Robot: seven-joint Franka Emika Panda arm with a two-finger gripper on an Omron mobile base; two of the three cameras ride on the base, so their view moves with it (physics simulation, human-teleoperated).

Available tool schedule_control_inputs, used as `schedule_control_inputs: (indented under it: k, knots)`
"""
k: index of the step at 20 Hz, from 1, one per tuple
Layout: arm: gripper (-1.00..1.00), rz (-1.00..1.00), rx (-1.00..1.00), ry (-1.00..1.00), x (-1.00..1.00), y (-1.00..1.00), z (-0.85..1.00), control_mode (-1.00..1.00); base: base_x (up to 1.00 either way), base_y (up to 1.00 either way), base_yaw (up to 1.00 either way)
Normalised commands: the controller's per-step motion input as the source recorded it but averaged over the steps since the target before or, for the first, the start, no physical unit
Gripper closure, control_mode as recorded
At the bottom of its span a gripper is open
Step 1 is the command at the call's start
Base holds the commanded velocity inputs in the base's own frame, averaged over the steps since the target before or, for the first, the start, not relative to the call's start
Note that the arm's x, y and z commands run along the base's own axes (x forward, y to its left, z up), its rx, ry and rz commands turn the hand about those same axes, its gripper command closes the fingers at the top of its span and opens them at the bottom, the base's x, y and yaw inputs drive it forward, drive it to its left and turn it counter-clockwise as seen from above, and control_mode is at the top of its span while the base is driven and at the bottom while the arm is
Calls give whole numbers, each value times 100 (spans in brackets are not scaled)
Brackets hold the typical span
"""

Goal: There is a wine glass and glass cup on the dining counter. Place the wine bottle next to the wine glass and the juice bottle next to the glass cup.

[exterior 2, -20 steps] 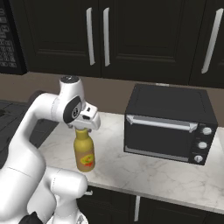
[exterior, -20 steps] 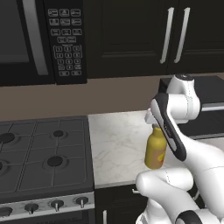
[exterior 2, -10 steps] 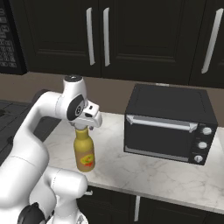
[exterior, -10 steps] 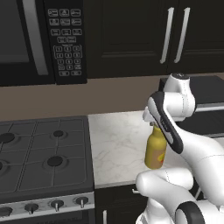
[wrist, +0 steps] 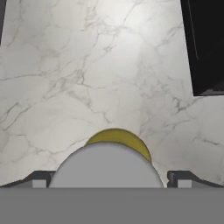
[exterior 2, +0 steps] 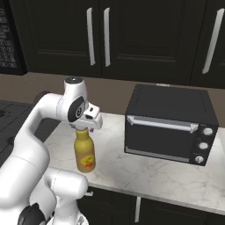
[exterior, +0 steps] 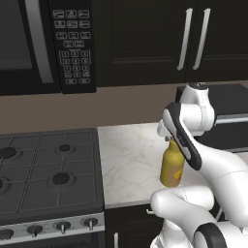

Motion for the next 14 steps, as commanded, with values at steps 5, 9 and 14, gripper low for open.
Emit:
schedule_control_inputs:
  k: [5,9,14]
  knots:
    - [-100,0,0,0,0,2,-7,-100,0,0,0]
    - [-100,0,0,0,0,1,-13,-100,0,0,0]
    - [100,0,0,0,-3,5,-21,-100,0,0,0]
